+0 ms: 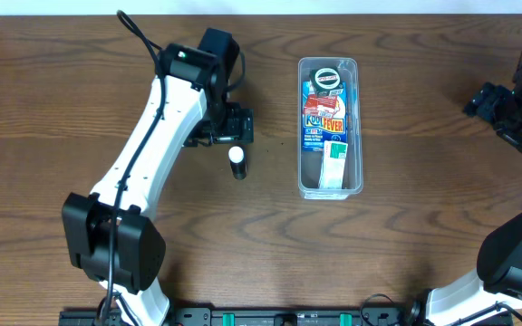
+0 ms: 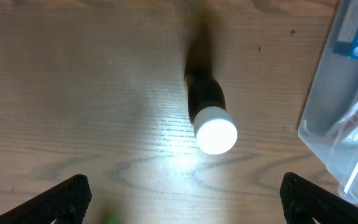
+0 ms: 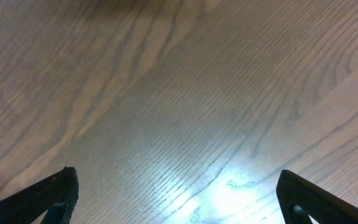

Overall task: Pack container
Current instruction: 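Move left gripper to the brown Woods' bottle and grasp it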

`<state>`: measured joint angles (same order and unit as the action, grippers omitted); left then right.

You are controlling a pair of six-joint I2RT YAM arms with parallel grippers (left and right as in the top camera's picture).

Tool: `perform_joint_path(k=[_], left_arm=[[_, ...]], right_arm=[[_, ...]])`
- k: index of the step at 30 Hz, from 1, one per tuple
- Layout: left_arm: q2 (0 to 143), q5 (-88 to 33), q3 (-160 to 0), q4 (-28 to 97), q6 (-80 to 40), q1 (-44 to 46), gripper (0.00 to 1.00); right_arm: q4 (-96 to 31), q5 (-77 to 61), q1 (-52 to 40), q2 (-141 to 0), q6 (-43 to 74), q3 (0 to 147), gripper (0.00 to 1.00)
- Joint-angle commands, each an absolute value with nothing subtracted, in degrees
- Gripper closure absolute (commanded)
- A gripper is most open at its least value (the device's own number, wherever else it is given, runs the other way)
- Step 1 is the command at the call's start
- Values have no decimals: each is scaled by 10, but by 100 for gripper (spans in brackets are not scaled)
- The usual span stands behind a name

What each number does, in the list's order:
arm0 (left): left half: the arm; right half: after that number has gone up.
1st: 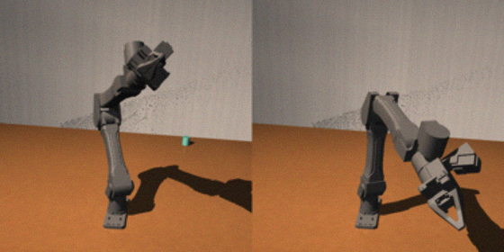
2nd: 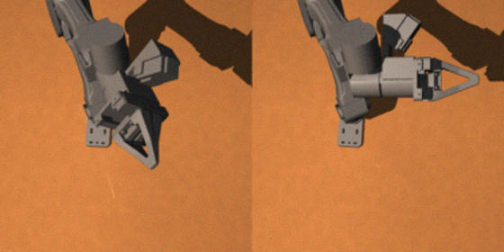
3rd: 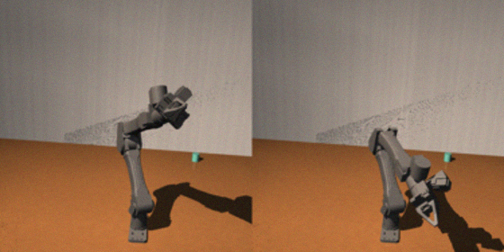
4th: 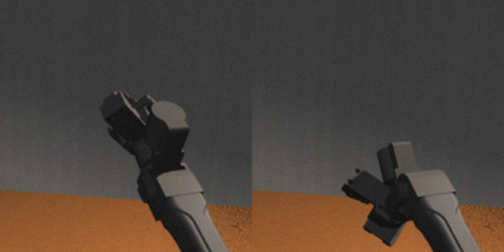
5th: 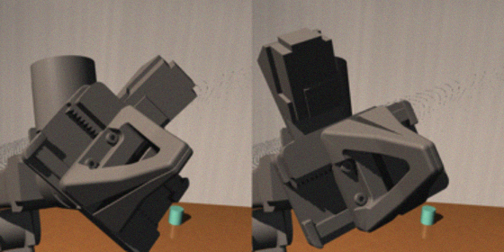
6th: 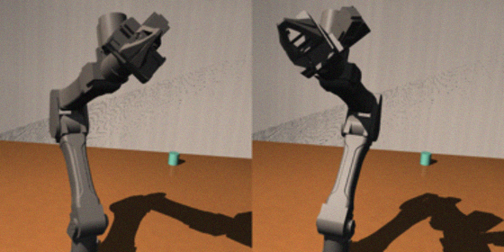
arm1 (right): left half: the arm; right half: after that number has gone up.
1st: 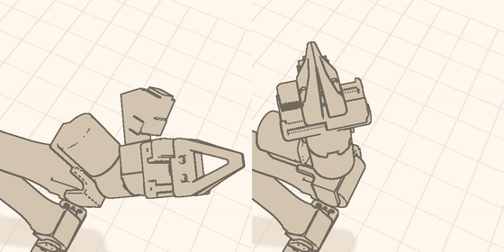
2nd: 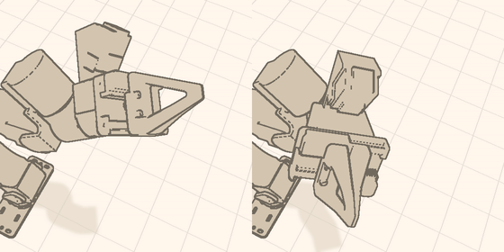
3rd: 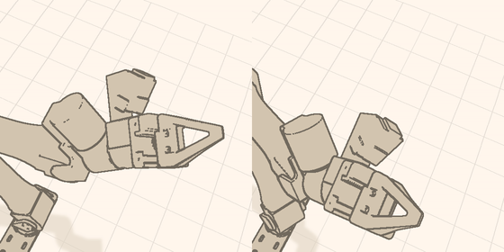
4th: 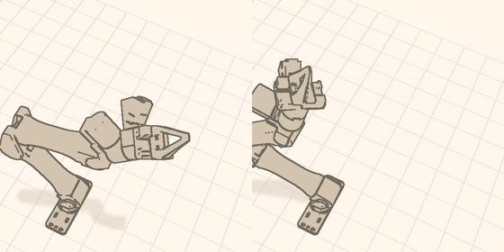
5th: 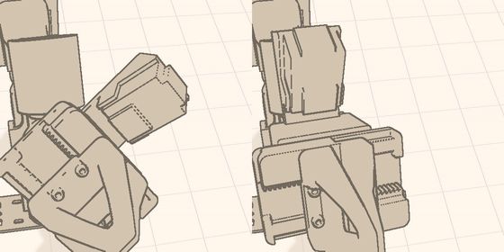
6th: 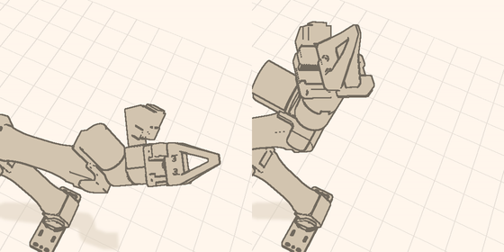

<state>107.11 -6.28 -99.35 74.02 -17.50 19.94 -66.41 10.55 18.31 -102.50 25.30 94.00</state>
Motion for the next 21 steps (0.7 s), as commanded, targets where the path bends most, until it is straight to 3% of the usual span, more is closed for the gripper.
perform_joint_path(k=[1,21], left_arm=[[1074,-69,-955,715,-163,201,2],[1077,-69,-854,592,-154,226,2]], right_arm=[[-665,114,183,-1027,263,941,1],[-665,114,183,-1027,263,941,1]])
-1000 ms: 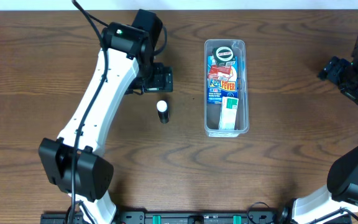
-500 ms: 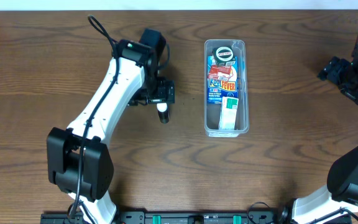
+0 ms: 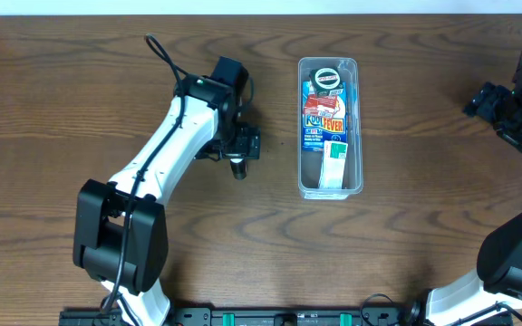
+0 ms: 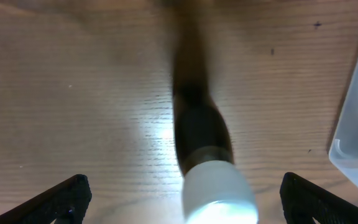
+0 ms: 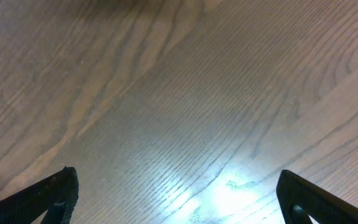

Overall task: Pack container
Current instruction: 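Move left gripper to the brown Woods' bottle and grasp it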

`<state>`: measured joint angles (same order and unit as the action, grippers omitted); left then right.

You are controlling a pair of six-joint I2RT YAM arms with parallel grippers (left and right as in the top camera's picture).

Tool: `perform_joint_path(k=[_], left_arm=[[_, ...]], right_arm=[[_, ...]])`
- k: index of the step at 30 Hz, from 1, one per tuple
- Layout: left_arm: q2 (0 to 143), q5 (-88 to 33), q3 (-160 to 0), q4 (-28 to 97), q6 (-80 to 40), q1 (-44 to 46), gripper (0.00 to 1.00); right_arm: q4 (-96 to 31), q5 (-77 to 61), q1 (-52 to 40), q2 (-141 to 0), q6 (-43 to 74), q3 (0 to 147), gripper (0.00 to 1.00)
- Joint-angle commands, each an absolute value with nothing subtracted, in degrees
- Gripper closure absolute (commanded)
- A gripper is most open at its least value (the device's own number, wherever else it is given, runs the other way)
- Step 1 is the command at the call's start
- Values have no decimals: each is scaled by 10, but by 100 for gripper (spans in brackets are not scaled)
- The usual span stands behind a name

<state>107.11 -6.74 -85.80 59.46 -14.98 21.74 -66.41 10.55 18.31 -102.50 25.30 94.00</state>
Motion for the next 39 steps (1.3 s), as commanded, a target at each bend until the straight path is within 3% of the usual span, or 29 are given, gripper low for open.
perform_joint_path(k=[1,24,28,31,39], left_arm=[[1079,-69,-854,592,-159,229,2],[1140,-54,-854,604,-217,235,1],[1140,-54,-854,601,-217,235,12],[1140,-54,-854,601,-217,235,27],[1140,-54,-854,601,-217,235,46]], right_arm=[[-665,114,183,-1027,263,941,1],[-665,114,183,-1027,263,941,1],[-665,114,183,-1027,263,940,1],[-665,114,183,-1027,263,940,1],[-665,114,183,-1027,263,941,1]])
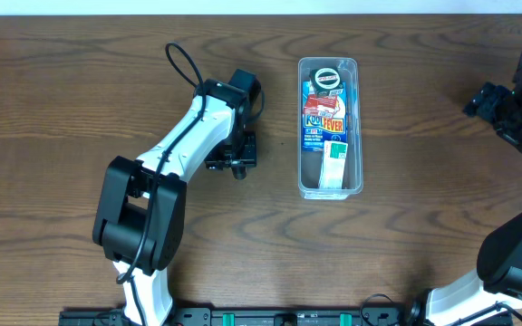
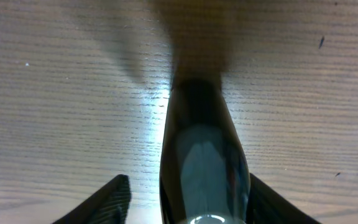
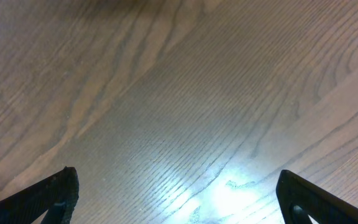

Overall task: Pack container
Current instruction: 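Move left gripper to the brown Woods' bottle and grasp it, then lift the bottle and carry it over the container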

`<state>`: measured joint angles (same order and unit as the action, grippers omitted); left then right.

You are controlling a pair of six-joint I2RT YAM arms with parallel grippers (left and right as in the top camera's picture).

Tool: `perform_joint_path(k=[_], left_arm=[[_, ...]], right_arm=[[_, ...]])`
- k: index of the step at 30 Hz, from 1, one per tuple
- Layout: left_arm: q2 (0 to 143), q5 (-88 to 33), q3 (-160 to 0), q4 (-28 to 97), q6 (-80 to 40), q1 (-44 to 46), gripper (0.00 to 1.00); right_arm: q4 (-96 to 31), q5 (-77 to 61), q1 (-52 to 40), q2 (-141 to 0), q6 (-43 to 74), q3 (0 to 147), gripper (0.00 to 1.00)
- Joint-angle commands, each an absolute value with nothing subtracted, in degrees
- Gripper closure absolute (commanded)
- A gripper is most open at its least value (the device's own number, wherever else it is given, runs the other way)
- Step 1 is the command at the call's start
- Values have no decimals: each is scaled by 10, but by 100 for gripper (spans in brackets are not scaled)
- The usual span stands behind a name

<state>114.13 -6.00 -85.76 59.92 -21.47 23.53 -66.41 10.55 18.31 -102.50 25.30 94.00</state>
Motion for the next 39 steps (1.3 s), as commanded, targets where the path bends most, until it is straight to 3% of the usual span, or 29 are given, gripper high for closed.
perform_joint_path(k=[1,10,23,39], left_arm=[[1140,-54,-854,601,-217,235,49],[1140,-54,-854,598,-217,235,67],[1140,-54,-857,588,-197,235,67],[1076,-83,-989,692,-191,246,67]], right_arm=[[-665,114,183,-1027,263,941,1],[-665,114,183,-1027,263,941,1],[-665,114,183,-1027,263,941,1],[-665,114,183,-1027,263,940,1]])
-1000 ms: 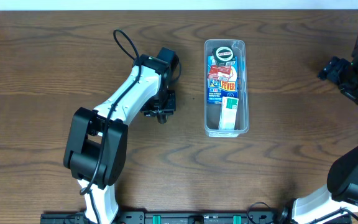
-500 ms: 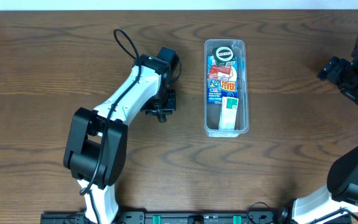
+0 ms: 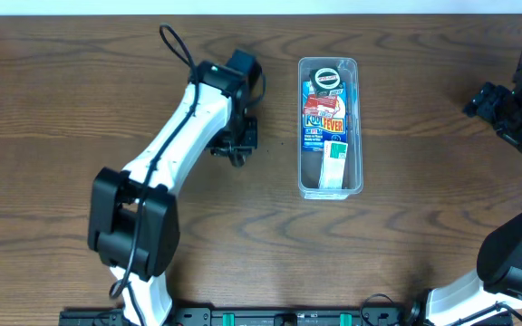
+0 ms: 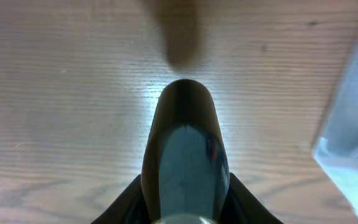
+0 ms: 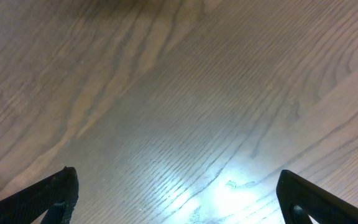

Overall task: Pack container
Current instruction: 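Lift the bottle and carry it over the container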

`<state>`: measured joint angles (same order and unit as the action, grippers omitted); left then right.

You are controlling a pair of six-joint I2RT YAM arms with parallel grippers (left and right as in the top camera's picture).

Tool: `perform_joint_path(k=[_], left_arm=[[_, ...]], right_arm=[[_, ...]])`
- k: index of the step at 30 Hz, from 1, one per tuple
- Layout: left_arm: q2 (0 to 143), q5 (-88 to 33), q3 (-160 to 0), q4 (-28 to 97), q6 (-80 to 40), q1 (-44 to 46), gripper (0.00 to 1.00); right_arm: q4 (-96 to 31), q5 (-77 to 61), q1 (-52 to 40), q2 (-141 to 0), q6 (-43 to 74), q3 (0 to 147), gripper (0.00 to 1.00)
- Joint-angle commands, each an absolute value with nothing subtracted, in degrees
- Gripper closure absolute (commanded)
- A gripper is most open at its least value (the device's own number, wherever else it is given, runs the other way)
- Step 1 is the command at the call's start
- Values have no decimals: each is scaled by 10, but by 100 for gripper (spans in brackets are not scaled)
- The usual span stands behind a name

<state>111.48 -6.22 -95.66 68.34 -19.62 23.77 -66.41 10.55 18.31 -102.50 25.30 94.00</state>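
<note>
My left gripper (image 3: 235, 148) is shut on a dark bottle (image 4: 185, 143), which fills the gap between its black fingers (image 4: 135, 202) in the left wrist view. The bottle's shadow lies apart from its far end, so it seems to hang just above the wood. From overhead the gripper hides nearly all of the bottle. A clear plastic container (image 3: 359, 127) stands to the right of that gripper, with printed packets and a round black lid inside; its corner (image 4: 353, 124) shows at the wrist view's right edge. My right gripper (image 3: 494, 104) stays open (image 5: 179, 199) over bare wood at the far right.
The brown wooden table (image 3: 406, 254) carries everything. The left arm's white links and black cable (image 3: 178, 54) cross the left half of the table. The right arm's base (image 3: 515, 263) stands at the lower right corner.
The left fingers, then standing apart on either side of the bottle on the table, are now shut against it. The gripper sits slightly farther back, and the container's corner has come into its view.
The left gripper was open some way behind a white-capped dark bottle left of the container. Then it was closer, the bottle between its fingers. Then it straddled the bottle, and now it grips it. The right arm has stayed still and open.
</note>
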Motion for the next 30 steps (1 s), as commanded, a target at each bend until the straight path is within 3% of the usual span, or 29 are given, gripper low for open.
perform_joint_path(k=[1,13,19,30], left_arm=[[1070,-91,-996,694,-192,251,67],[1022,-117,-1025,649,-294,401,67],[1023,-74,-1025,605,-337,457,67],[1065,-6,-1025,572,-350,470,66]], right_arm=[[-665,114,183,-1027,263,940,1],[-665,114,183,-1027,263,941,1],[-665,114,184,-1027,263,941,1],[-665,114,183,-1027,263,940,1]])
